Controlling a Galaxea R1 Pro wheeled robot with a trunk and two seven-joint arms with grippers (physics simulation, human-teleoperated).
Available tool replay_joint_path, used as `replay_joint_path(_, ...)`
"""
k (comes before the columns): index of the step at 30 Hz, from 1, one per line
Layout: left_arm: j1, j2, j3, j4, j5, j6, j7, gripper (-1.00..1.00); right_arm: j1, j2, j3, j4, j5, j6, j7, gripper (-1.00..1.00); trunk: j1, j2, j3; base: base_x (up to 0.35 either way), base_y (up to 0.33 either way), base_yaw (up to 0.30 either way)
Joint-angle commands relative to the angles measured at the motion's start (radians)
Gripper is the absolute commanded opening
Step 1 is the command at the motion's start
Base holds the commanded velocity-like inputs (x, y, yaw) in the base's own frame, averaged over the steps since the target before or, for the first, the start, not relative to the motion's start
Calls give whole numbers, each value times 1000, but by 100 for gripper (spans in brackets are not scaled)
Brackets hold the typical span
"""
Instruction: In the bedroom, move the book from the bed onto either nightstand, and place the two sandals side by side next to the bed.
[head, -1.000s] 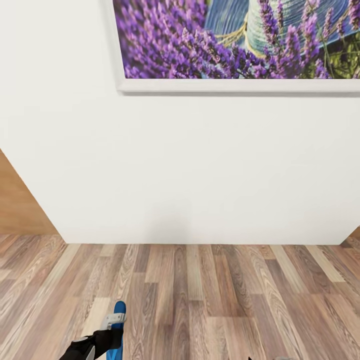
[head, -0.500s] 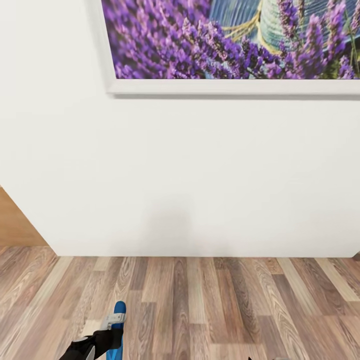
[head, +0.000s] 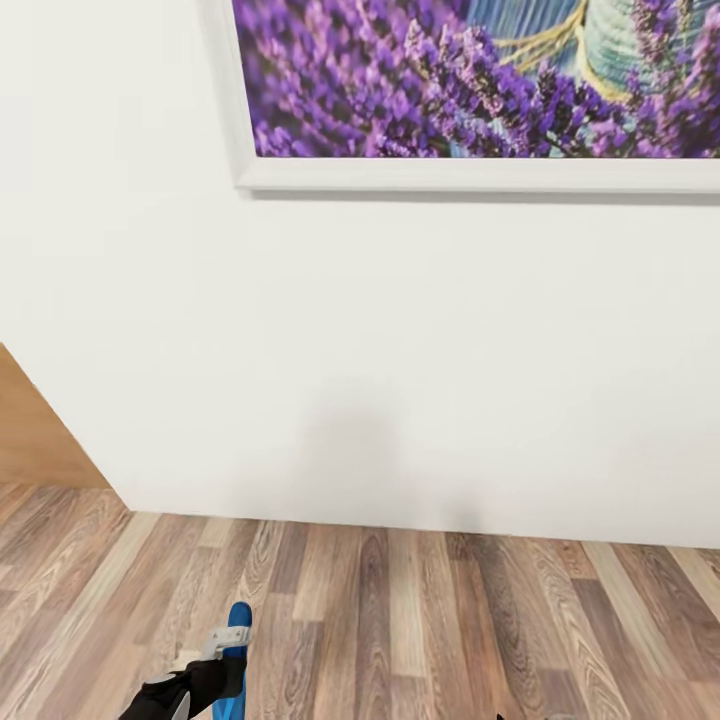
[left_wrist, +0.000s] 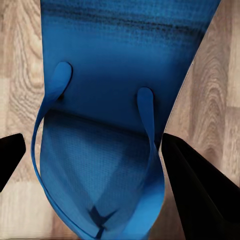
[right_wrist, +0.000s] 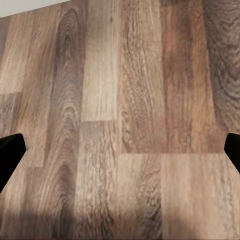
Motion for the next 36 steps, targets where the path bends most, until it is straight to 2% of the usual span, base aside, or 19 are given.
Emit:
replay_joint_path(1,-1,-1,8,-2,-10,5,-8,-100,-1,0,-4,4,-7,-2,10,100,0,0,-1,2,0,267)
replay_joint_path(14,-1,-1,8,-2,-10,5,-8,-100,-1,1,-4,4,-6,-2,10,100,0,0,-7,8,0,269)
replay_joint_path(27,-1,-1,8,-2,-10,5,-8,-100,-1,1,-4,4,-6,-2,10,100,0,0,-12,275,0,269)
replay_joint_path(36,-1,-1,8,-2,-10,5,-8,-100,-1,1,-4,4,-6,-2,10,100,0,0,-16,33,0,269)
